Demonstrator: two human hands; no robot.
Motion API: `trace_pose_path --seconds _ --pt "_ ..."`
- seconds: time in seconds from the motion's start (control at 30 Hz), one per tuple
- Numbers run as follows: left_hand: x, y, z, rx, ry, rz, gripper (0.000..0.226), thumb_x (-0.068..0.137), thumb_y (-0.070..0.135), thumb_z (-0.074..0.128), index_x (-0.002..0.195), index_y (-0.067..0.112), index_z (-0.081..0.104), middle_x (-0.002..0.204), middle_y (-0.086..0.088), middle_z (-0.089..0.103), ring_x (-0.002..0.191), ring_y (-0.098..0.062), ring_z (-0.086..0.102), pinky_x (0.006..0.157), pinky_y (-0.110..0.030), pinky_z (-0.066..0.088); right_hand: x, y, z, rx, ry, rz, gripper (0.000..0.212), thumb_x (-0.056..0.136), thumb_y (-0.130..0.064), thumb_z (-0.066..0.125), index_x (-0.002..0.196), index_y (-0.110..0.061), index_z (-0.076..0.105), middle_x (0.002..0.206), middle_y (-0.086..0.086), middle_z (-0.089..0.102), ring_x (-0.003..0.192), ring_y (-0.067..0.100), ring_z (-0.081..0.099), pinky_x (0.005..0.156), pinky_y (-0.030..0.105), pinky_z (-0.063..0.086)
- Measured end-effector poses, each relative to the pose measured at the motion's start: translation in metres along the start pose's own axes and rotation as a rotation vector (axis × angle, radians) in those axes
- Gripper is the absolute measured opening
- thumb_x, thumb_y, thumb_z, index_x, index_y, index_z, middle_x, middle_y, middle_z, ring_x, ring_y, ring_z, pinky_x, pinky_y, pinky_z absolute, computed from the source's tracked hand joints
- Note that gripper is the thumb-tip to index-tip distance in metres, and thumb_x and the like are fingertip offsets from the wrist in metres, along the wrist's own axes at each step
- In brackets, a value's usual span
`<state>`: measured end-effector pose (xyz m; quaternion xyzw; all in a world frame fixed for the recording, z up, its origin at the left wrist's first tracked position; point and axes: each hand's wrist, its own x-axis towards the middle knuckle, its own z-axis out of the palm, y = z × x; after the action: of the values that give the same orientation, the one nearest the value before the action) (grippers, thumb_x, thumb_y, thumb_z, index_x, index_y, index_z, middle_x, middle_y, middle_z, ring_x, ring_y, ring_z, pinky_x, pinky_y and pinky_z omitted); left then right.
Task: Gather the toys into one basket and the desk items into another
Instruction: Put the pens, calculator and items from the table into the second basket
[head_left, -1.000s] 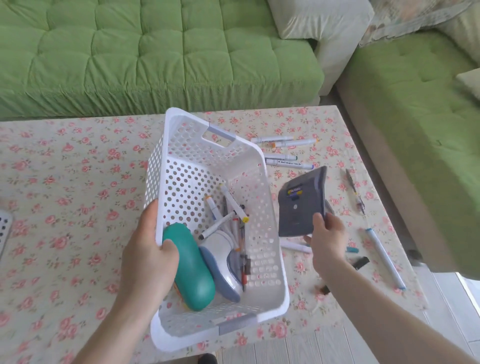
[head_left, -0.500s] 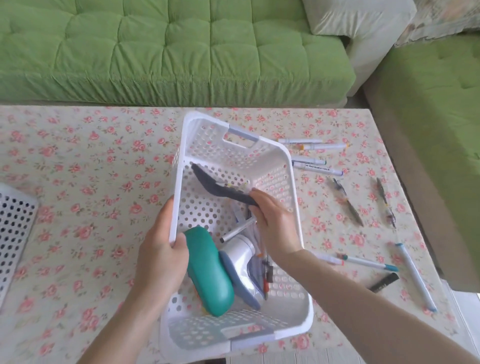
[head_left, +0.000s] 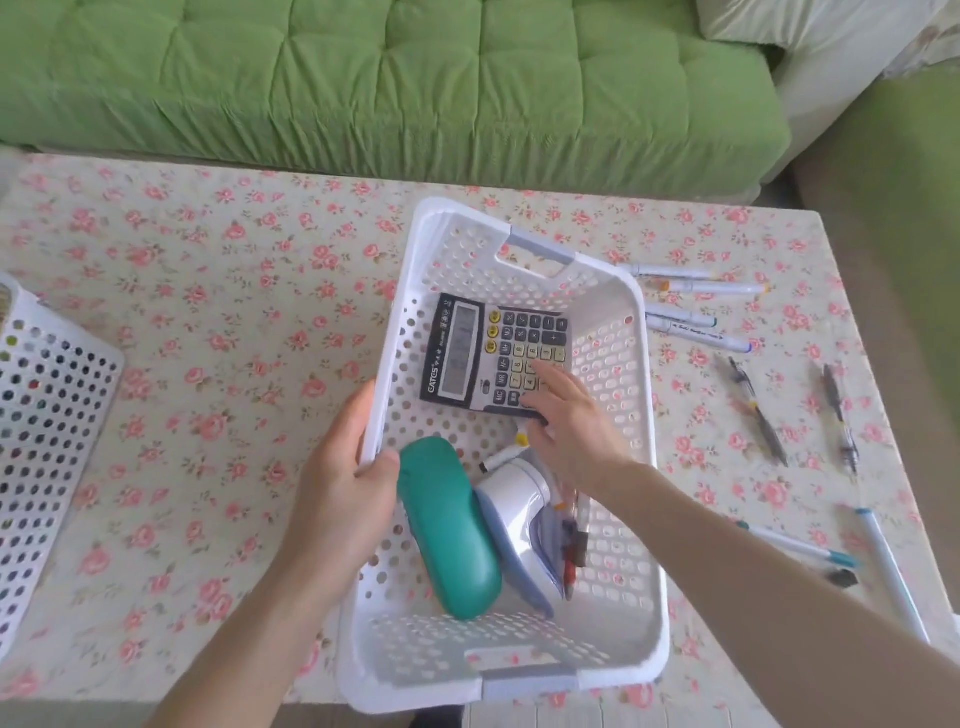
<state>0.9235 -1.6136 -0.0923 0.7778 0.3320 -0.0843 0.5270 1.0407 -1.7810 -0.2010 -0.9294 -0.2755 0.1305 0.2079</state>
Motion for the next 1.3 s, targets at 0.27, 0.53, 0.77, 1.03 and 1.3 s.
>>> trace_pose_path --seconds 0.27,0.53,0.77,1.03,1.3 --pt "-0.017 0.027 0.017 -0.012 0.071 0.059 0.057 0.094 0.005 0.042 0.129 0.049 0.035 0.099 0.035 0.047 0.047 0.026 0.044 0.040 0.004 0.032 -0.035 0.033 -0.042 0.357 0.548 0.367 0.021 0.093 -0.006 0.046 0.105 -0.001 0.061 0.101 0.008 0.061 0.094 0.023 0.055 0.083 0.032 0.046" --pt "-0.020 0.034 0.036 -0.049 0.110 0.106 0.058 0.091 0.003 0.047 0.132 0.044 0.040 0.106 0.029 0.056 0.063 0.023 0.053 0.052 -0.002 0.042 -0.116 0.116 0.001 0.047 -0.099 0.730 0.035 0.095 -0.015 0.044 0.129 -0.014 0.049 0.133 0.006 0.049 0.122 0.024 0.042 0.098 0.037 0.039" --pt "-0.017 0.036 0.050 -0.058 0.123 0.139 0.057 0.090 0.003 0.049 0.129 0.045 0.044 0.096 0.030 0.063 0.068 -0.002 0.053 0.055 -0.017 0.045 -0.112 0.111 0.018 0.006 -0.049 0.775 0.024 0.093 -0.009 0.044 0.113 -0.012 0.057 0.116 0.004 0.051 0.105 0.021 0.044 0.080 0.028 0.037" --pt "-0.034 0.056 0.071 -0.085 0.098 0.174 0.060 0.088 -0.001 0.048 0.126 0.046 0.046 0.105 0.026 0.061 0.082 -0.008 0.062 0.075 -0.038 0.052 -0.137 0.124 -0.023 0.524 0.384 1.092 0.011 0.094 -0.011 0.039 0.103 -0.005 0.039 0.076 0.006 0.049 0.054 0.018 0.044 0.044 0.026 0.034" --pt "-0.058 0.066 0.105 -0.100 0.057 0.229 0.066 0.086 -0.004 0.050 0.100 0.060 0.053 0.099 0.027 0.062 0.094 -0.009 0.062 0.090 -0.047 0.049 -0.207 0.163 -0.002 0.706 0.365 1.412 0.020 0.084 -0.012 0.061 0.072 -0.001 0.050 0.056 0.008 0.047 0.044 0.020 0.042 0.041 0.022 0.030"
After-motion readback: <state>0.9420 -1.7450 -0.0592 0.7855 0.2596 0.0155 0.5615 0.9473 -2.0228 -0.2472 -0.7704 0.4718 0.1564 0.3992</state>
